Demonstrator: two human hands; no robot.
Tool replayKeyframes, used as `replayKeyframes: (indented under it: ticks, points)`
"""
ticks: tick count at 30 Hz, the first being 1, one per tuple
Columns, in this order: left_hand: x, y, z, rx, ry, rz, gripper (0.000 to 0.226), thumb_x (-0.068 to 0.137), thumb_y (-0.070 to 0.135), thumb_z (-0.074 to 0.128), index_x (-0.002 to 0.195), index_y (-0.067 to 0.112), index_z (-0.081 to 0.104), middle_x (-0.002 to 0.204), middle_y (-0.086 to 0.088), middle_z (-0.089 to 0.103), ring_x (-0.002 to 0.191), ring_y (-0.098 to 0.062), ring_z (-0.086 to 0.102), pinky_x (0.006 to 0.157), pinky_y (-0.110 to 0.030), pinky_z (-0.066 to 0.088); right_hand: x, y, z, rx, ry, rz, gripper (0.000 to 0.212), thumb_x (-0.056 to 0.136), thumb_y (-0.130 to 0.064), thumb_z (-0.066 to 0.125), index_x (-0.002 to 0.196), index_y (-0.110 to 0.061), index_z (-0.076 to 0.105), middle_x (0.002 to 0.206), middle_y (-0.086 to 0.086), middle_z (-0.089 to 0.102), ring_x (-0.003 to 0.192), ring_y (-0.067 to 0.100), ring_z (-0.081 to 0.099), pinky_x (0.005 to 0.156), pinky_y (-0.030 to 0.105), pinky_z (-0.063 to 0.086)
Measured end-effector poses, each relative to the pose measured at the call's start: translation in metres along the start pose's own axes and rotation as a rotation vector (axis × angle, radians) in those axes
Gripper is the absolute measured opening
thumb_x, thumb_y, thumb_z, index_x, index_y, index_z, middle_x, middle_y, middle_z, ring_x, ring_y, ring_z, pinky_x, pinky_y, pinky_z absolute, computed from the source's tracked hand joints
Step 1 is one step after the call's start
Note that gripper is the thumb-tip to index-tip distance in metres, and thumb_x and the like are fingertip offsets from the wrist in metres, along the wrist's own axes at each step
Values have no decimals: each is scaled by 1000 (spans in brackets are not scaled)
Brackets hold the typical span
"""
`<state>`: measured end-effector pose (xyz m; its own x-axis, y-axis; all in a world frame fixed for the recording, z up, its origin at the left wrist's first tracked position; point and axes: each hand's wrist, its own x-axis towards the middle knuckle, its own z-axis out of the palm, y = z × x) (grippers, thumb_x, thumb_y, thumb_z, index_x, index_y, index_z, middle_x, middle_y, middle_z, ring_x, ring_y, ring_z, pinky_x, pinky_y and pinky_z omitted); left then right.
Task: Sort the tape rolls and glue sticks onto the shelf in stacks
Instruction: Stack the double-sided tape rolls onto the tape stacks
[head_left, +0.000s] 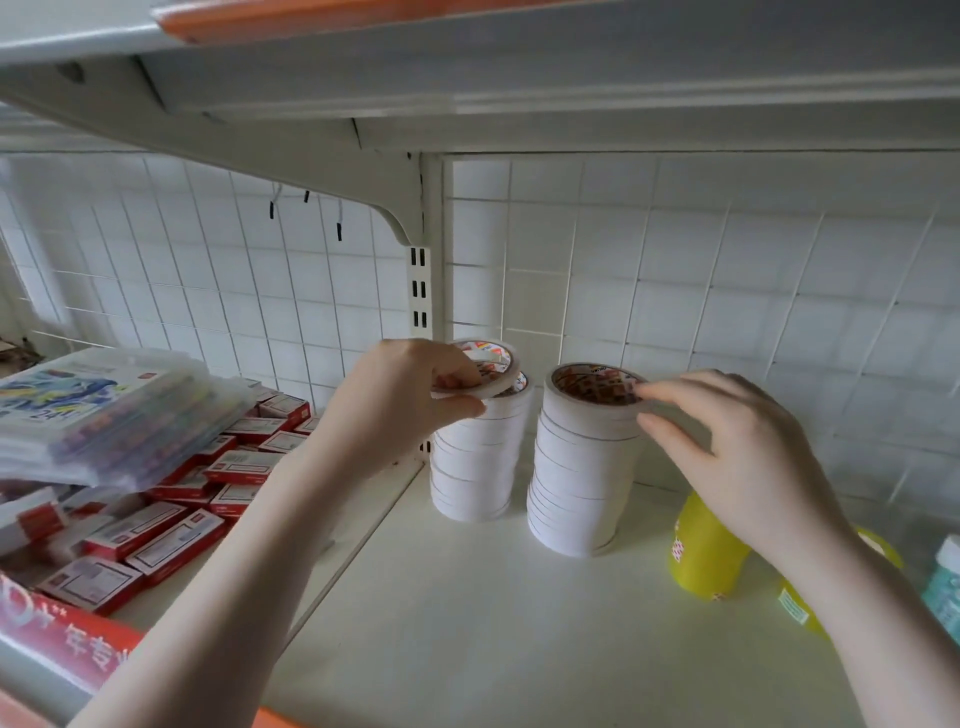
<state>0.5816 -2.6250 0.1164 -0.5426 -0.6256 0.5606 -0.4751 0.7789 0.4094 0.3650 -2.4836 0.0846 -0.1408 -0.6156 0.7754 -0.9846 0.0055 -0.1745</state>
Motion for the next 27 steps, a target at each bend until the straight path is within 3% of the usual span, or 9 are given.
replayKeyframes:
  ticks: [3,8,12,18,21,27]
  points:
    - [17,2,4,6,-33,-1,16,71,22,76,87,21,73,82,6,69,80,-12,61,75,-26,45,-14,3,-2,-22,26,38,24,80,-24,60,97,-11,71,89,1,67,82,21,59,73,24,38]
    - [39,1,16,67,-138,31,18,71,21,77,88,16,74,83,0,70,84,-18,62,80,-36,47,-27,8,-6,-29,36,105,23,81,-24,59,96,-13,71,89,0,67,80,21,59,72,23,36]
    - [45,-1,25,65,-170,23,20,71,18,78,91,17,74,84,1,69,84,-17,61,79,-32,48,-32,13,-5,-23,39,134,15,83,-14,70,97,-12,71,92,0,67,83,25,62,76,28,40]
    - [46,-5,33,65,-216,26,19,70,18,79,88,19,74,77,6,65,81,-15,62,79,-30,49,-38,16,-1,-12,48,135,21,80,-22,59,95,-13,71,90,-1,67,82,24,62,74,25,38]
    - [47,-6,33,81,-233,31,20,70,18,79,89,20,73,77,7,64,80,-13,61,78,-26,48,-39,17,1,-10,46,135,15,81,-13,69,95,-13,71,90,-1,67,82,23,61,74,24,37]
    - [46,-8,28,109,-263,35,21,73,22,77,93,22,74,81,8,65,80,-9,60,76,-20,46,-40,16,5,-10,26,139,20,76,-5,74,95,-13,71,88,0,66,79,25,61,70,26,37]
